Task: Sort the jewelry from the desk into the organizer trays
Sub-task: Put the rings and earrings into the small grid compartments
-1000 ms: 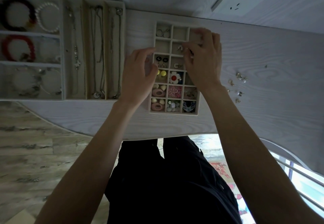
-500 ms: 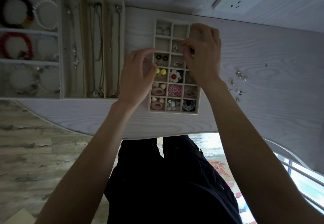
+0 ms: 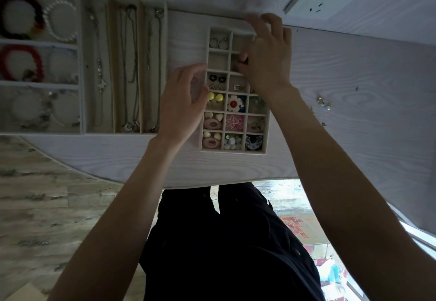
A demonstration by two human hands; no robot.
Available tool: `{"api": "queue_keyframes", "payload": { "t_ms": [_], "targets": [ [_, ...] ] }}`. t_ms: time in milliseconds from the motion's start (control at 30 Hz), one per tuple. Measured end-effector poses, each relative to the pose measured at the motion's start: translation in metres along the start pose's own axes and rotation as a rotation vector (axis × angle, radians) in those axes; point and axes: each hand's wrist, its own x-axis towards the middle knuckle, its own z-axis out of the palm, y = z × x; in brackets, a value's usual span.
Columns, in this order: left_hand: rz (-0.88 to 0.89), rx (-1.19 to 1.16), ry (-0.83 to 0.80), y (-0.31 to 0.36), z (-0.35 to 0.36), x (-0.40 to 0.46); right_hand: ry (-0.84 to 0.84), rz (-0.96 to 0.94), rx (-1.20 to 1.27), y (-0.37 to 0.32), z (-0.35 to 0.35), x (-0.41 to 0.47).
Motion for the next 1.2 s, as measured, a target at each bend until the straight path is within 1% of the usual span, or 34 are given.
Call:
{"api": "queue_keyframes", "payload": {
  "t_ms": [67,133,167,233,267,300,400,433,467,533,633,700,933,1067,1200],
  "targets": [
    [0.005,0.001,0.0,0.001,0.0,0.0,0.054,-0.014,0.037,0.001,0.003,-0.004],
    [-0.001,-0.001,-0.003,0.002,0.0,0.0,0.091,0.057,0.193,0.003,0.004,-0.01],
    [-0.005,-0.005,-0.003,0.002,-0.001,0.0,0.079,0.107,0.264,0.005,0.005,-0.012],
    [-0.013,-0.013,-0.007,0.002,-0.001,0.001,0.051,0.173,0.284,0.007,0.008,-0.015],
    [-0.021,-0.016,-0.011,0.002,-0.002,0.001,0.069,0.184,0.266,0.007,0.011,-0.017],
    [-0.029,-0.017,-0.015,0.002,-0.002,0.001,0.127,0.195,0.255,0.007,0.012,-0.019],
    [-0.023,-0.011,-0.007,0.001,-0.002,0.0,0.425,0.25,0.269,0.008,0.014,-0.022],
    [-0.018,-0.011,-0.004,0.0,-0.002,0.0,0.489,0.253,0.265,0.009,0.013,-0.022],
    [-0.016,-0.009,-0.004,0.0,-0.002,-0.001,0.515,0.237,0.26,0.011,0.011,-0.023],
    [-0.018,-0.005,-0.013,0.001,-0.002,-0.001,0.464,0.164,0.234,0.014,0.009,-0.026],
    [-0.021,-0.009,-0.028,0.0,-0.001,-0.002,0.265,0.028,0.22,0.013,0.006,-0.032],
    [-0.016,-0.003,-0.027,0.0,0.0,-0.002,0.192,0.011,0.217,0.011,0.006,-0.034],
    [-0.007,-0.009,-0.033,0.001,-0.001,-0.002,0.174,0.026,0.169,0.008,0.011,-0.038],
    [0.001,0.0,-0.026,0.001,-0.002,-0.002,0.165,0.156,0.196,0.003,0.009,-0.03],
    [-0.003,-0.001,-0.039,-0.001,-0.003,-0.002,0.05,0.249,0.059,-0.007,0.002,-0.016]
  ]
}}
